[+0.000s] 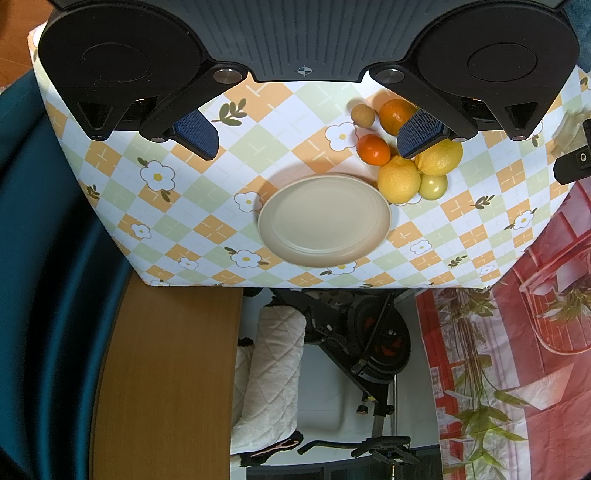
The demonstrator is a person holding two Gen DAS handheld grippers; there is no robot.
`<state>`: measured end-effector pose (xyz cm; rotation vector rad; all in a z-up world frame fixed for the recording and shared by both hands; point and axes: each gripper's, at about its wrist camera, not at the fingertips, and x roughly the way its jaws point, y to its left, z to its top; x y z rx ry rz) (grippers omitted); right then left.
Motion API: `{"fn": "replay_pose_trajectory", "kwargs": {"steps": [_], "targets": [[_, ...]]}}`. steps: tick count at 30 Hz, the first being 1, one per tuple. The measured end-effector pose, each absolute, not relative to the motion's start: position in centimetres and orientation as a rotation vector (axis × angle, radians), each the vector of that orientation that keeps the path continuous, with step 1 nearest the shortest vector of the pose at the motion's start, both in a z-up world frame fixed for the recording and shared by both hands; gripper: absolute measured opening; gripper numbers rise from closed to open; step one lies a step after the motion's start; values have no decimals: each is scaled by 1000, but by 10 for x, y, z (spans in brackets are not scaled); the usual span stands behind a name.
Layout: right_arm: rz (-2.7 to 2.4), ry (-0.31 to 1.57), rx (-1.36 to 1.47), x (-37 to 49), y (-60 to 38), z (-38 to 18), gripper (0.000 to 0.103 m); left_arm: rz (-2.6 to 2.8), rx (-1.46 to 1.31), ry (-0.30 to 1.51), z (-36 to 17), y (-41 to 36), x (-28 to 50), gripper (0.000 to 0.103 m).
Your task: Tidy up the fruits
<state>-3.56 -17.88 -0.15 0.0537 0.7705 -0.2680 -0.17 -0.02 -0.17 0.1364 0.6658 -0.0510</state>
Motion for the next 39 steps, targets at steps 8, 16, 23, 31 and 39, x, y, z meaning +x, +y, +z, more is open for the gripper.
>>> {"fn": "replay_pose_trajectory", "kwargs": {"steps": [8,16,23,31,39], "targets": [[-252,771,61,-34,-182,-2,103,-58,140,659,-4,3,2,103],[-176,772,25,-31,-175,-15,102,-73,97,669,-15,21,10,103],[-86,752,-62,-25,-162,-25,94,-114,81,678,-18,25,18,102],[-67,681,-81,-6,-177,-10,79,-78,110,595,-3,24,33,102],[-41,619,-102,13,-190,-6,66,-82,57,605,-9,26,51,98]]}}
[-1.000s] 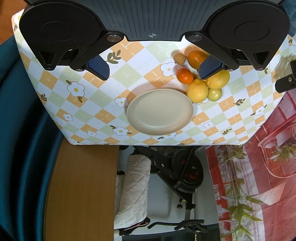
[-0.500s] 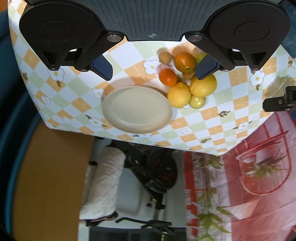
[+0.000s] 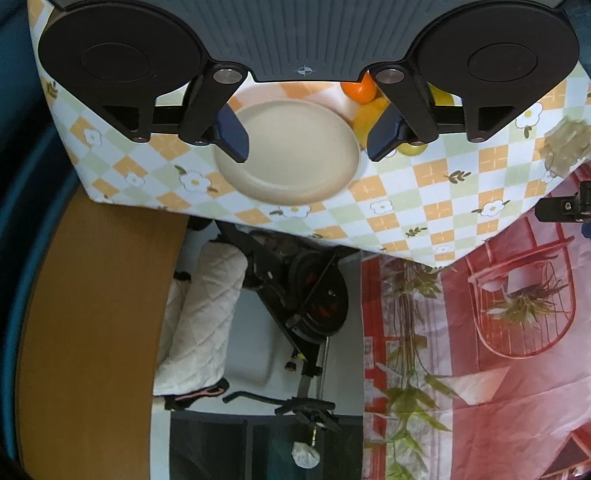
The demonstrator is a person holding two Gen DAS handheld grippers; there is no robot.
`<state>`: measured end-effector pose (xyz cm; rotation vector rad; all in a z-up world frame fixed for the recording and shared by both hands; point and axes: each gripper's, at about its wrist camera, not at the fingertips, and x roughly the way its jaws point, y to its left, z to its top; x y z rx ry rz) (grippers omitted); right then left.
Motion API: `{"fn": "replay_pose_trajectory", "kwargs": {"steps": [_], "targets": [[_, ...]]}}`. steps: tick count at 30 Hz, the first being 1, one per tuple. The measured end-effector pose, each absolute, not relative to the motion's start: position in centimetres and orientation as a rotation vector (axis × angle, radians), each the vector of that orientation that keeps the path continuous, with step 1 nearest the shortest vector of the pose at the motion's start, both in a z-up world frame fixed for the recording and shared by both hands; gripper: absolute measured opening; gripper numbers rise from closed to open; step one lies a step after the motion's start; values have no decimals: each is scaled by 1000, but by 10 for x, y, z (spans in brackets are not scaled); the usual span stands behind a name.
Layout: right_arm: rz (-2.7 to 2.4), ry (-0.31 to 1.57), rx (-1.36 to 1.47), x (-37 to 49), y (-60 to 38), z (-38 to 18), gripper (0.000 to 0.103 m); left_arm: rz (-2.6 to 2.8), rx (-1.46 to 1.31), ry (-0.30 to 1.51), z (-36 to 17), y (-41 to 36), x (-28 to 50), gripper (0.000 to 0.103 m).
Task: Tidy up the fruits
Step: 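Move the left gripper down toward a yellow lemon in the cluster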
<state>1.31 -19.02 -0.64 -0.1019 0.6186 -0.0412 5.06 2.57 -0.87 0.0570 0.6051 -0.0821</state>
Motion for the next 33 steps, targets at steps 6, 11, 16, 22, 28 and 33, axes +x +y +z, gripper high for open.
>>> {"fn": "replay_pose_trajectory", "kwargs": {"steps": [6,11,16,22,28,33], "targets": [[-26,587,-130,18,-182,-19,64,-111,-16,641,-25,31,54,86],[-20,616,-118,18,-180,-35,64,-119,-33,675,-39,33,57,85],[-14,661,-101,17,-182,-52,63,-142,-22,743,-52,33,63,82],[-4,691,-81,19,-187,-63,62,-147,-14,792,-65,34,71,81],[5,687,-62,20,-195,-72,62,-126,6,783,-74,30,73,80],[24,705,-66,22,-195,-76,63,-136,15,795,-78,25,74,80]]}}
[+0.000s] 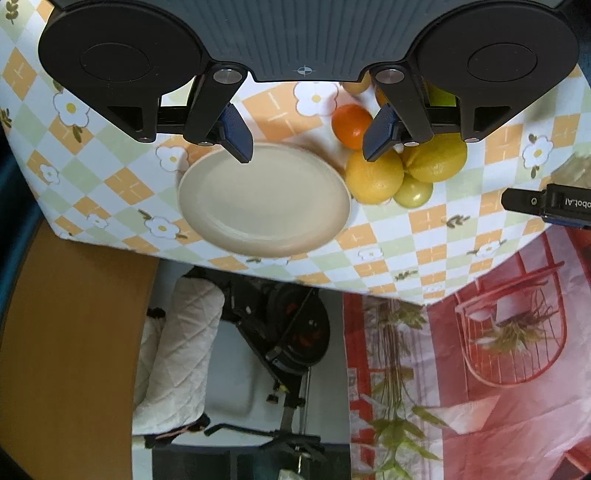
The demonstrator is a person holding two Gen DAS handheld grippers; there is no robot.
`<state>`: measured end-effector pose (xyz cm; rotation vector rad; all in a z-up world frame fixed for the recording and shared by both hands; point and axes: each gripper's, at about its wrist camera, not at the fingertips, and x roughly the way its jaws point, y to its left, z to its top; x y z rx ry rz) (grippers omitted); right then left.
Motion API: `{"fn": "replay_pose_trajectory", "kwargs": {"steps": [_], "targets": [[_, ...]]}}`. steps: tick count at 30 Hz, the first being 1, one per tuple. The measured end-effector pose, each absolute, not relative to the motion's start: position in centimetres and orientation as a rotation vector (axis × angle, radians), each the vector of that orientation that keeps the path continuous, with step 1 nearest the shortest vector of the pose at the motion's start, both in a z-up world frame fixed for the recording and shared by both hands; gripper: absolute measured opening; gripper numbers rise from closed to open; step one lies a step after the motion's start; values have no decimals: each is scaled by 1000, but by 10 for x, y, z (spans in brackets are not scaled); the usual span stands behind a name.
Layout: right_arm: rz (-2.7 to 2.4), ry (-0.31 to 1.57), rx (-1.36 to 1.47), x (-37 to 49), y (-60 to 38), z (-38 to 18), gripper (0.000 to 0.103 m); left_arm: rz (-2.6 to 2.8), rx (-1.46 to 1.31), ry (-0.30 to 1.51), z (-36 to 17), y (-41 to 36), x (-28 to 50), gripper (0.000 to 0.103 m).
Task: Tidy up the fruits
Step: 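Move the left gripper down toward a yellow lemon in the cluster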
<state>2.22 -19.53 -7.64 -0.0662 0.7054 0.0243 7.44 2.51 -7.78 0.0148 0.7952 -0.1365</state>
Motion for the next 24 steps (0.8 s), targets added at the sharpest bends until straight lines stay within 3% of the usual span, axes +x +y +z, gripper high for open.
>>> {"fn": "replay_pose_trajectory", "kwargs": {"steps": [24], "targets": [[26,717,-57,19,-198,-80,55,-204,7,816,-84,20,68,73]]}}
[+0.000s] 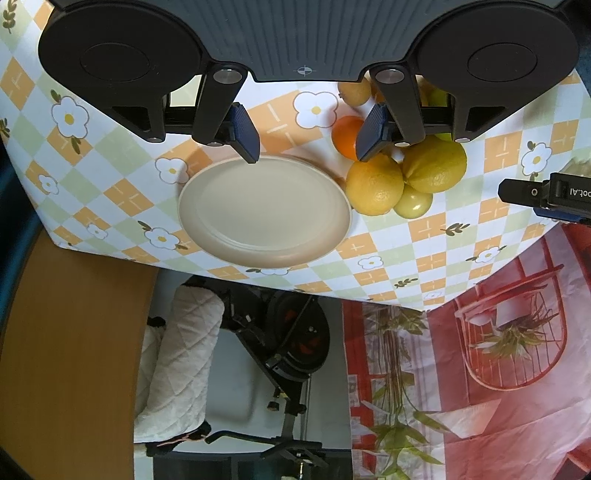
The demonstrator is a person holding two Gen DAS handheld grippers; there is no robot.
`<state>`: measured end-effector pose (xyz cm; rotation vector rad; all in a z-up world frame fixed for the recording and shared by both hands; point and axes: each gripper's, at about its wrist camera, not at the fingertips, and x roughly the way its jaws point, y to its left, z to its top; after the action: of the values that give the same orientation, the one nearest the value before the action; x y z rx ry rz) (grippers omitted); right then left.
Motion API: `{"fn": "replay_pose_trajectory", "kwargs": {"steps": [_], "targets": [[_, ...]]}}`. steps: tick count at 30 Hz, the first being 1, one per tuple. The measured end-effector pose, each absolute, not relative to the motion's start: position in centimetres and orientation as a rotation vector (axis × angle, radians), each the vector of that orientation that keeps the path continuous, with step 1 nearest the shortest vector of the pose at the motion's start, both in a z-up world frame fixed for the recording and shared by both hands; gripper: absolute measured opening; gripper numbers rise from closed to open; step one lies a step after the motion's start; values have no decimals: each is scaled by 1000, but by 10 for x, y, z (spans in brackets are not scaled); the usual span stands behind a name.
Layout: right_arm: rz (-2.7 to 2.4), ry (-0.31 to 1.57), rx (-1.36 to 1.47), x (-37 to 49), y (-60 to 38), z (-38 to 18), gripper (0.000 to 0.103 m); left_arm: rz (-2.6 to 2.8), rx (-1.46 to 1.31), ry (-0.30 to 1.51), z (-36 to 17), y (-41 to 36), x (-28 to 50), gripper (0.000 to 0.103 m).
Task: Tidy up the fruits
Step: 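Move the left gripper down toward a yellow lemon in the cluster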
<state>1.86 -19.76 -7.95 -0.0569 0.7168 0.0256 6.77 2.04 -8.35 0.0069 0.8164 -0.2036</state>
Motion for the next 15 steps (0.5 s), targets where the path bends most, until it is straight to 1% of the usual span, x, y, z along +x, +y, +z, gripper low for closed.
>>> {"fn": "replay_pose_trajectory", "kwargs": {"steps": [5,9,13,15], "targets": [[43,724,-57,22,-195,-79,51,-238,10,803,-81,18,74,68],[71,716,-92,33,-188,-74,49,-260,25,763,-70,15,86,67],[99,711,-101,50,-185,-69,44,-273,17,746,-62,13,104,67],[111,713,-92,58,-184,-69,43,-282,14,743,-61,11,112,67]]}}
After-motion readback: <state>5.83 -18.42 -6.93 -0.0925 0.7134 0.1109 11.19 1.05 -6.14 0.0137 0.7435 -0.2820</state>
